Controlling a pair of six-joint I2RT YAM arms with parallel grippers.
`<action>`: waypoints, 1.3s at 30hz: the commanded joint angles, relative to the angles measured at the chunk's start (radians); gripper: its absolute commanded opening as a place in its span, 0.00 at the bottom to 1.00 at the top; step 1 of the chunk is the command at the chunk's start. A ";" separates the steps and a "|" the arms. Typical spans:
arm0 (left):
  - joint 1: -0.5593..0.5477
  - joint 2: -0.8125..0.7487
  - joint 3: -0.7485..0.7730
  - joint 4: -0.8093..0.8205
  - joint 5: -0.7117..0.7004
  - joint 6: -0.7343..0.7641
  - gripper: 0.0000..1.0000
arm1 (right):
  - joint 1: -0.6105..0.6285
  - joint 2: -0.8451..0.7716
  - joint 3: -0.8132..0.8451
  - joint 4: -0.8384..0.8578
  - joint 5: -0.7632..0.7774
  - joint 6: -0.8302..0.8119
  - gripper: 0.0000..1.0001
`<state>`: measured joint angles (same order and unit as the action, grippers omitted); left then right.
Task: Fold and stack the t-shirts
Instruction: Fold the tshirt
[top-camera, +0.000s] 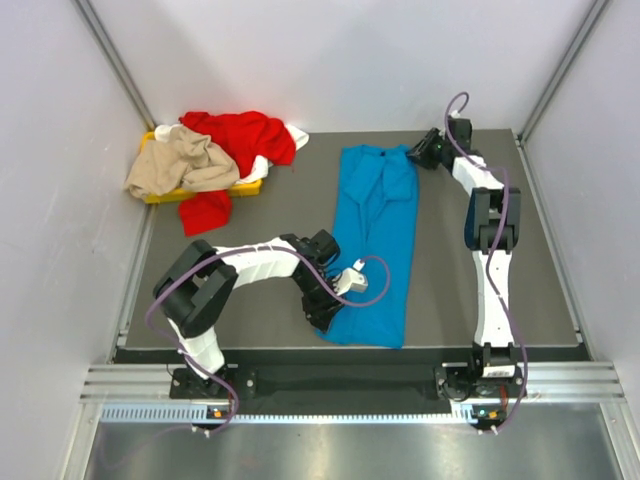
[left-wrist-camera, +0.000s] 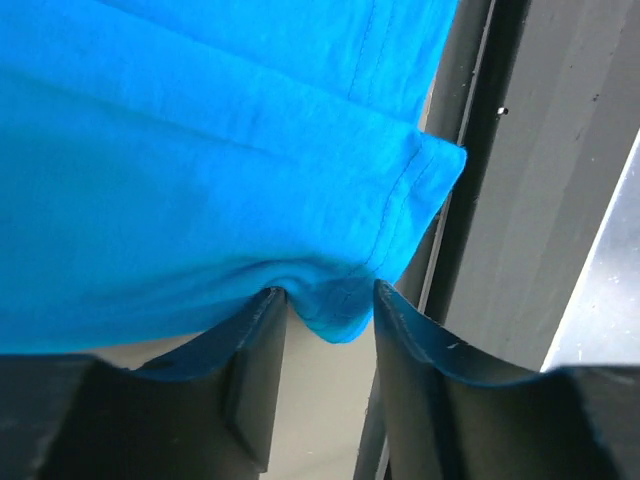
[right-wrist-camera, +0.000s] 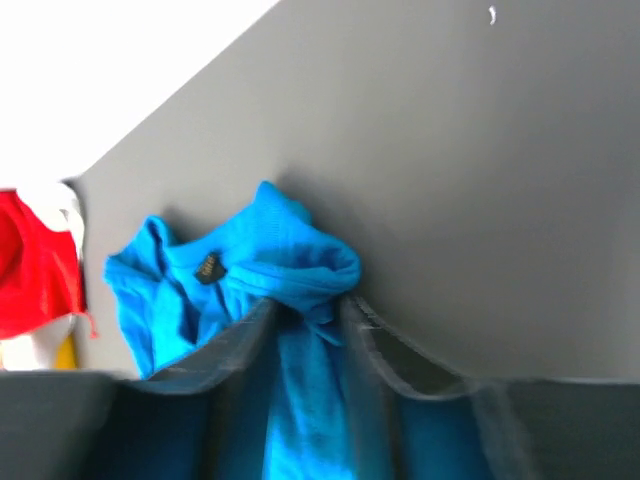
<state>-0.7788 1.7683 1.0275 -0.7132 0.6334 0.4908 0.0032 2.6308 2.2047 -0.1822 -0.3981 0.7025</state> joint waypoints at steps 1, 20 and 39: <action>0.003 -0.001 0.002 0.029 -0.032 0.011 0.48 | -0.032 -0.041 -0.008 -0.026 0.079 0.008 0.36; 0.001 -0.585 -0.329 0.379 -0.249 0.176 0.57 | 0.084 -1.407 -1.472 -0.212 0.232 -0.170 0.56; -0.134 -0.687 -0.621 0.568 -0.116 0.781 0.55 | 0.744 -1.697 -1.840 -0.303 0.352 0.302 0.47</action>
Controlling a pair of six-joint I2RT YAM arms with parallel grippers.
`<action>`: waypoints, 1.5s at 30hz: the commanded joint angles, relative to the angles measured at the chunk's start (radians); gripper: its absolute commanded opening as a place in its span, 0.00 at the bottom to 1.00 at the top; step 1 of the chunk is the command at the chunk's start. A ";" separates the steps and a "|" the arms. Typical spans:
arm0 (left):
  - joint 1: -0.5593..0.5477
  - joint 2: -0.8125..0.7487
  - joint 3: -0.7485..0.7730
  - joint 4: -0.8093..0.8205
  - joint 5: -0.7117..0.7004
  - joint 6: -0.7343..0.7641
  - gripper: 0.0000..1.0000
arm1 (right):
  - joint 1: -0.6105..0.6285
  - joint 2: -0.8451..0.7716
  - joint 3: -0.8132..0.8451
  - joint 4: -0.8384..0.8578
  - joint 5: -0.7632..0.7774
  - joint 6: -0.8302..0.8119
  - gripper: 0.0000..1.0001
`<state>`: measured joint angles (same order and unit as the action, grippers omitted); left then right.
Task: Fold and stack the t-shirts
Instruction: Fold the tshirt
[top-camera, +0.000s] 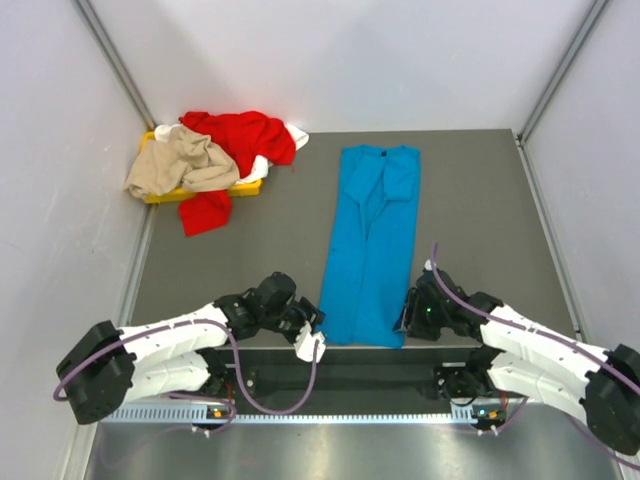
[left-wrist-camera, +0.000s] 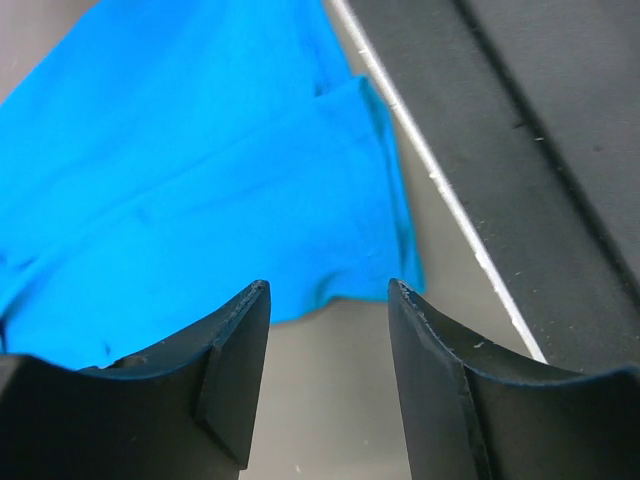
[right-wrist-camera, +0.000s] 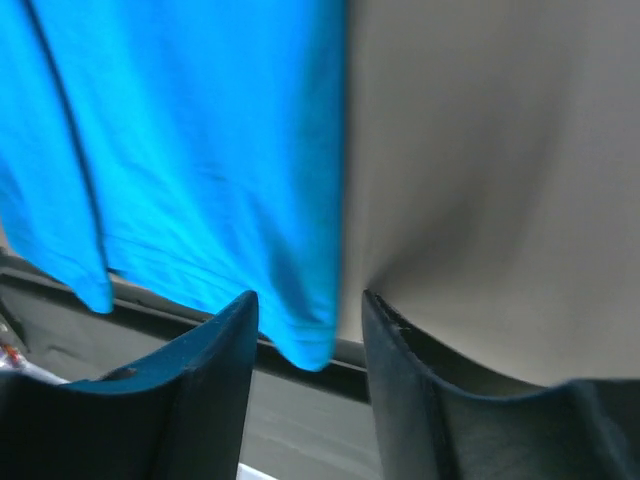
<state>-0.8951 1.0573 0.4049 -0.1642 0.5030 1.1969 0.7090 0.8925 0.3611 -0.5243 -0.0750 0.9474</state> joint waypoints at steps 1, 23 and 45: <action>-0.019 0.035 0.003 0.008 0.014 0.079 0.55 | 0.043 0.049 0.003 0.050 0.021 0.057 0.43; -0.110 0.242 0.080 0.012 -0.049 0.017 0.52 | -0.088 -0.013 -0.014 -0.082 -0.012 -0.108 0.03; 0.033 0.271 0.271 0.108 -0.057 -0.422 0.00 | -0.152 -0.107 0.064 -0.080 -0.149 -0.171 0.00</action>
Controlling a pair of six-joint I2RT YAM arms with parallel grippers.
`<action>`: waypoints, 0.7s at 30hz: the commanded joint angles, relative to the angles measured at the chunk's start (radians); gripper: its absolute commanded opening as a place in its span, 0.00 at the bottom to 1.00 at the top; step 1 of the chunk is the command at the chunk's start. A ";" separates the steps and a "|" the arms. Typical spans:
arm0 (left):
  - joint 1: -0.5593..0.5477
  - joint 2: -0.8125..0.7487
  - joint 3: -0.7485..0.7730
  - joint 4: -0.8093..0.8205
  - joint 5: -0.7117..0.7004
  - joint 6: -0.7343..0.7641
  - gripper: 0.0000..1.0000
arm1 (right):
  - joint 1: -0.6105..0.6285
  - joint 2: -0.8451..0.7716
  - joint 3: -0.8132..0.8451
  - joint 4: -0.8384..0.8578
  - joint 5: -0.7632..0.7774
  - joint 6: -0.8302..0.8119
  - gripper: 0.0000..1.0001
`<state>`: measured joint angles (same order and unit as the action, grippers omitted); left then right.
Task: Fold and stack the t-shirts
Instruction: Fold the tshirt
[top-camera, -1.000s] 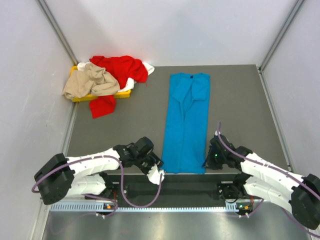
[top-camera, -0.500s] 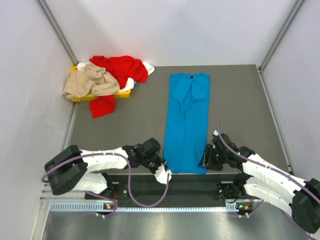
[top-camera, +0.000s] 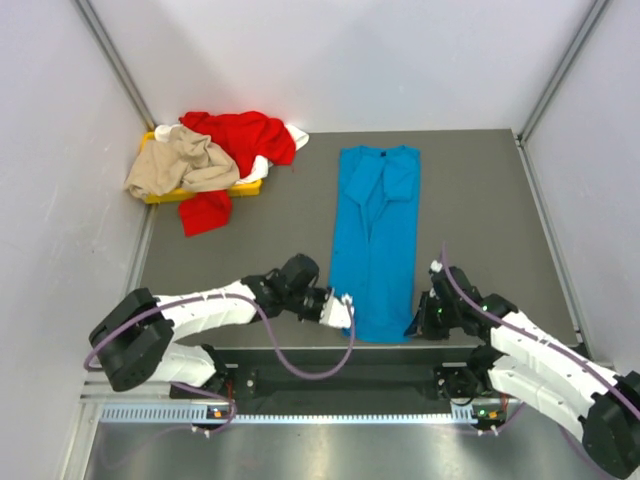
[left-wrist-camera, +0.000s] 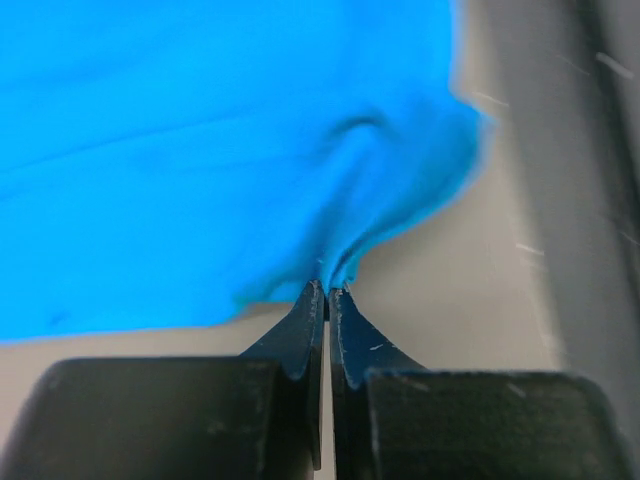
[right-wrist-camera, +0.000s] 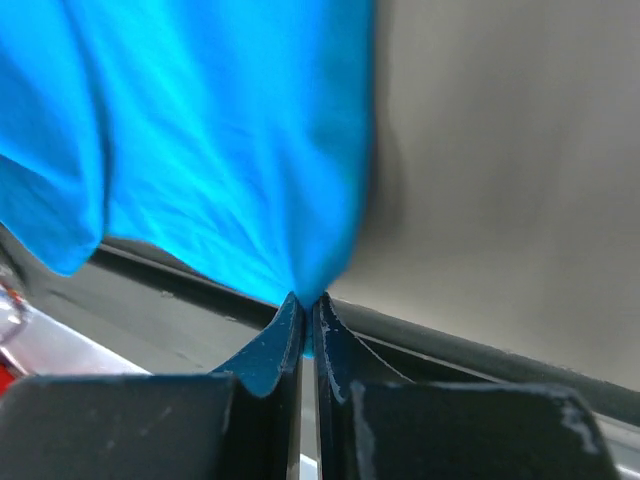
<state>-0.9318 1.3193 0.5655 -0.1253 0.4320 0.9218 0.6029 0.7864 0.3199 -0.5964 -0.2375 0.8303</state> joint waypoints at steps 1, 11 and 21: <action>0.094 0.024 0.140 0.056 0.063 -0.165 0.00 | -0.092 0.038 0.149 -0.006 0.015 -0.100 0.00; 0.316 0.297 0.535 -0.023 0.087 -0.250 0.00 | -0.408 0.425 0.458 0.156 -0.094 -0.359 0.00; 0.383 0.613 0.838 -0.105 0.005 -0.262 0.00 | -0.520 0.775 0.709 0.236 -0.180 -0.418 0.00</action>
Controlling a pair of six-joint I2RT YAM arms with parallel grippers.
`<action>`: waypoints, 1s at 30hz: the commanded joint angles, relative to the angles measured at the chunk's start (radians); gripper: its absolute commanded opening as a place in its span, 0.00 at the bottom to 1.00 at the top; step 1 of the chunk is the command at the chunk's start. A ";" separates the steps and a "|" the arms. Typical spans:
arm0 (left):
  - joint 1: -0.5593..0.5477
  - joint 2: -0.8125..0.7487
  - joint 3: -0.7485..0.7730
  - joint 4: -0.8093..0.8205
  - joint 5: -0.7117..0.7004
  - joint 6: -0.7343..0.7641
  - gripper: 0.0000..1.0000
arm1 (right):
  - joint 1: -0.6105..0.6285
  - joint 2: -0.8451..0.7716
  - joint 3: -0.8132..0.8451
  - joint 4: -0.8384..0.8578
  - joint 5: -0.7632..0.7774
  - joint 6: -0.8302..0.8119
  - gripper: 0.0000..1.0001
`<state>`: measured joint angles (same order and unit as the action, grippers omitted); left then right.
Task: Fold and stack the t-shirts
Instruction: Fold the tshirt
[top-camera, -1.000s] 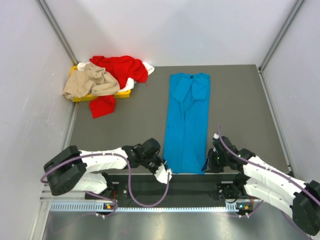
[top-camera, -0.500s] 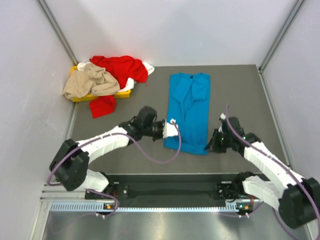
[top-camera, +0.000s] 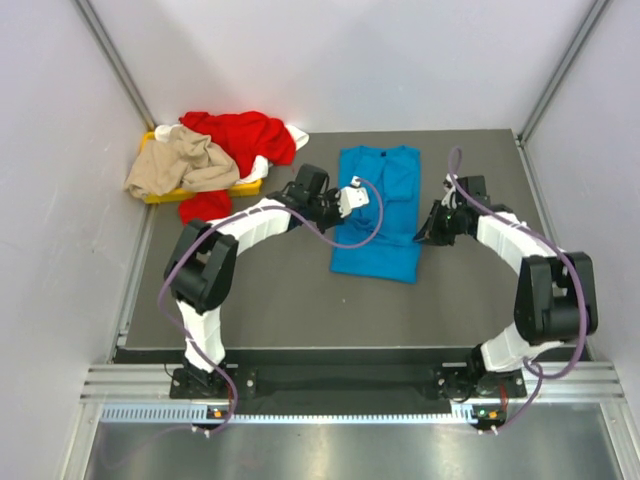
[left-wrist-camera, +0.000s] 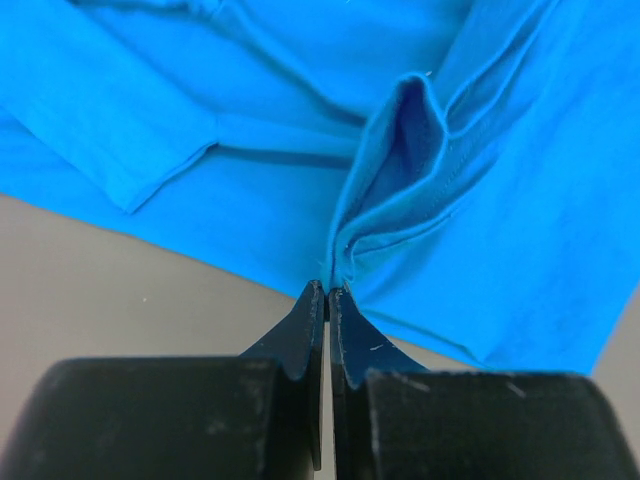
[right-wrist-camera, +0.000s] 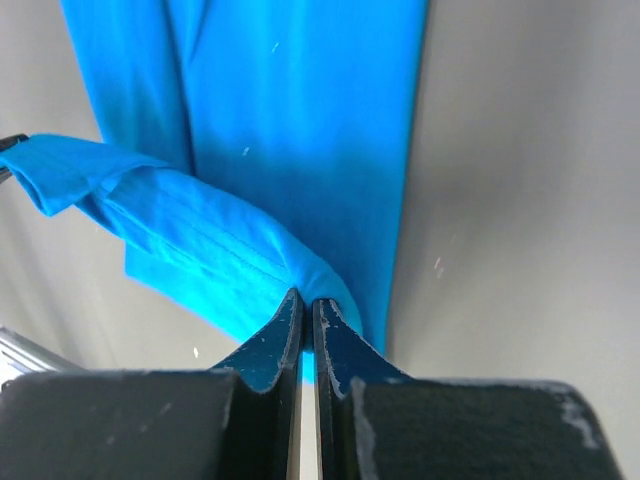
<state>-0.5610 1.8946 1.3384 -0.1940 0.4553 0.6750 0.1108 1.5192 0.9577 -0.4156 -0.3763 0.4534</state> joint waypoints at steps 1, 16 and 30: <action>0.016 0.050 0.076 -0.038 -0.020 -0.015 0.00 | -0.033 0.077 0.084 0.057 -0.045 -0.047 0.00; 0.027 0.224 0.238 -0.044 -0.102 -0.063 0.26 | -0.097 0.283 0.211 0.127 -0.046 -0.024 0.39; 0.046 0.128 0.220 -0.011 -0.256 -0.219 0.41 | -0.057 -0.004 0.075 0.080 0.140 -0.140 0.42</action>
<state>-0.5201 2.1418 1.5887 -0.2237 0.1749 0.4828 0.0319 1.5829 1.1034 -0.3462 -0.2558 0.3553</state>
